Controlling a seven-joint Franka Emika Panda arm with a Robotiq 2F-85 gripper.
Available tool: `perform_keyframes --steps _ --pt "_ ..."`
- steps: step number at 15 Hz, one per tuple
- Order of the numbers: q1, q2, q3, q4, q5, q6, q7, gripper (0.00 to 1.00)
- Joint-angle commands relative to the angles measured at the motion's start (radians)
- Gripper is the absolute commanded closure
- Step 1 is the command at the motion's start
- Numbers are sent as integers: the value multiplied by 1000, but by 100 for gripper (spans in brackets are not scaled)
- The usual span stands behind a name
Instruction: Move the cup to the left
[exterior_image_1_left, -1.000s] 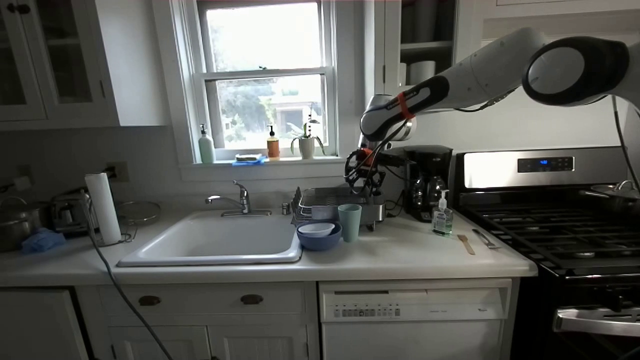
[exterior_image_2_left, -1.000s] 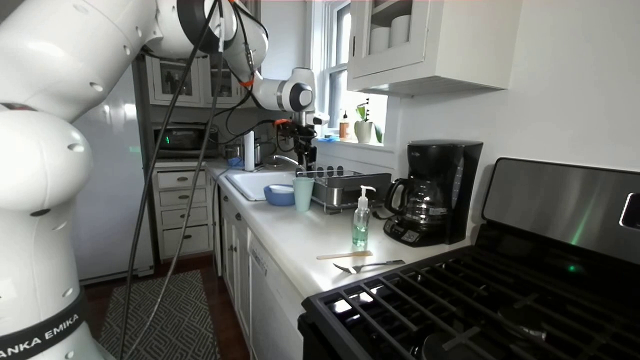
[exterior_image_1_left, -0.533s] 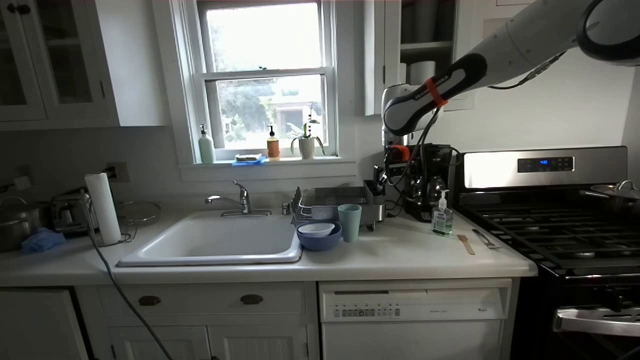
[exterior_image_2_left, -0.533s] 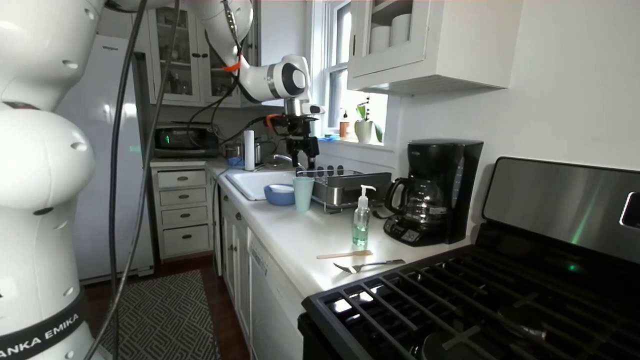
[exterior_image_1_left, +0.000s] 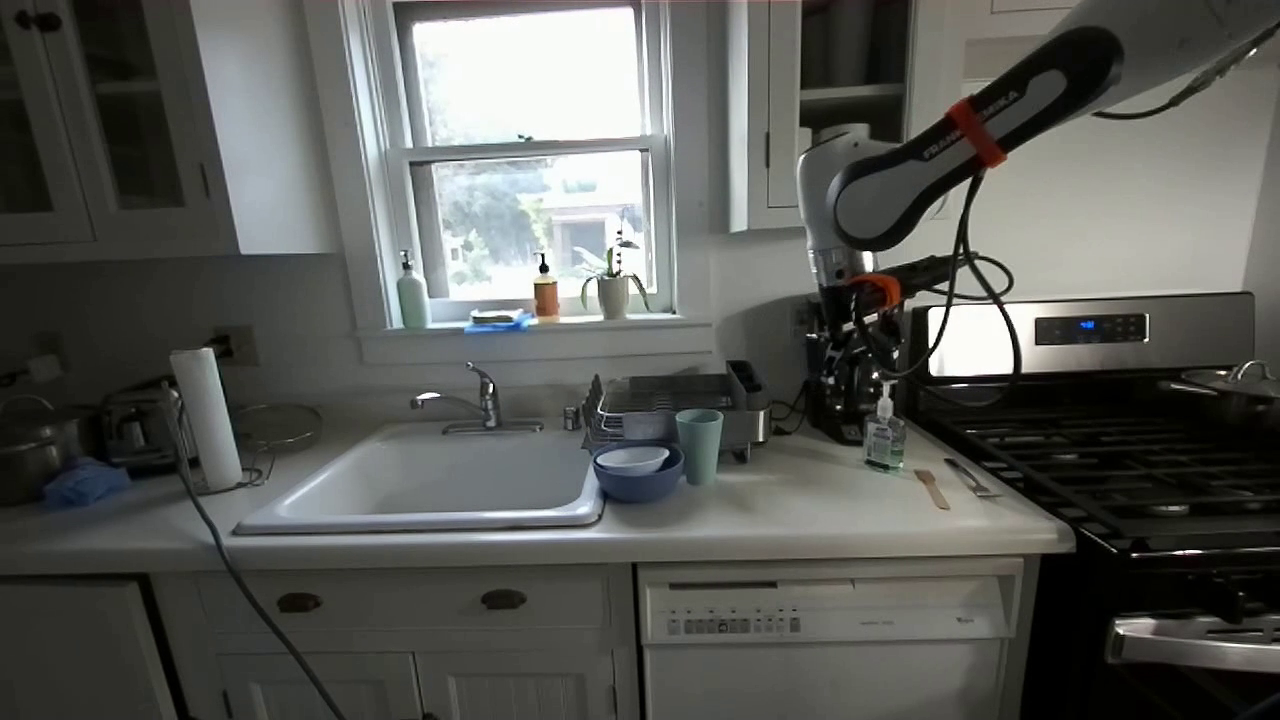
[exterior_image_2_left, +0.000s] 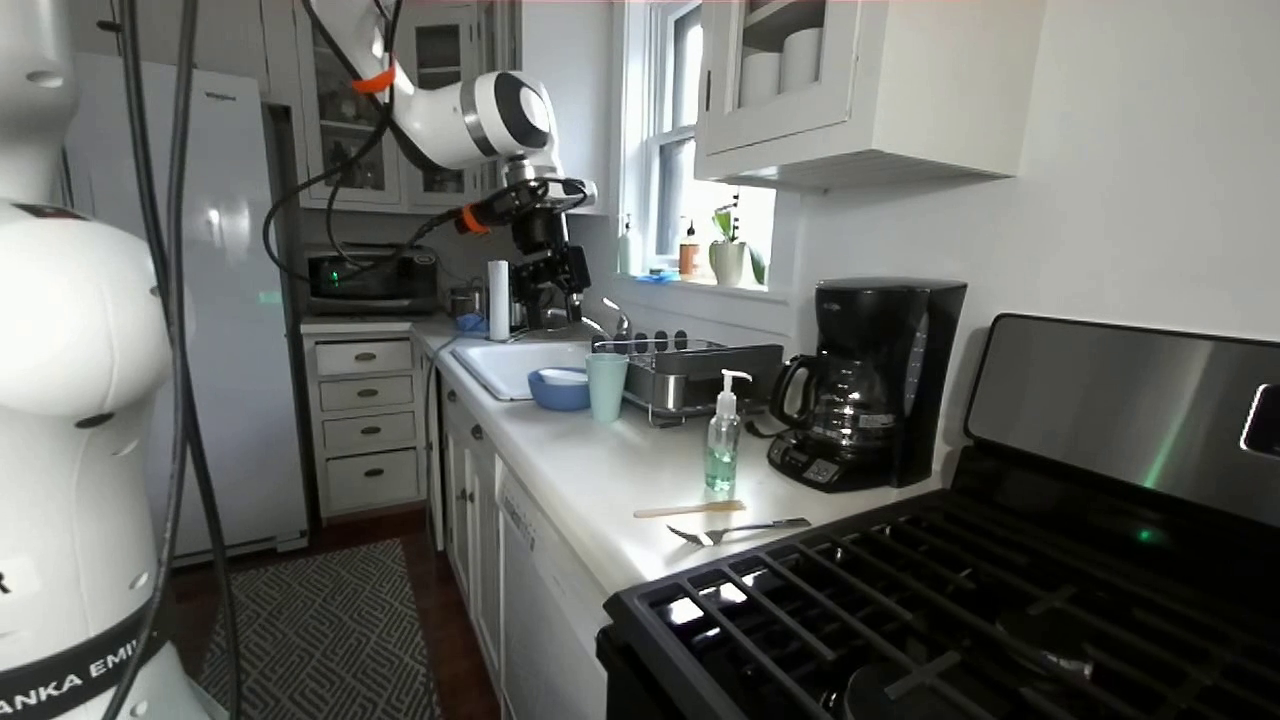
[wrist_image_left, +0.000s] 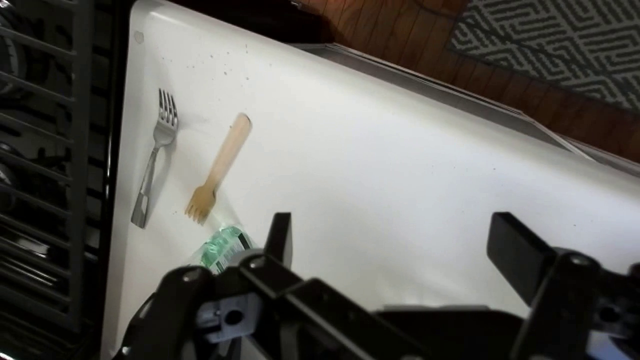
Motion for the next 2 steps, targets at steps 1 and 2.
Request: perform_keyframes --steps 1,2 --pt "-32 -21 33 -17 1 -4 -2 0" --pt "-33 -31 34 -27 1 -4 -3 0"
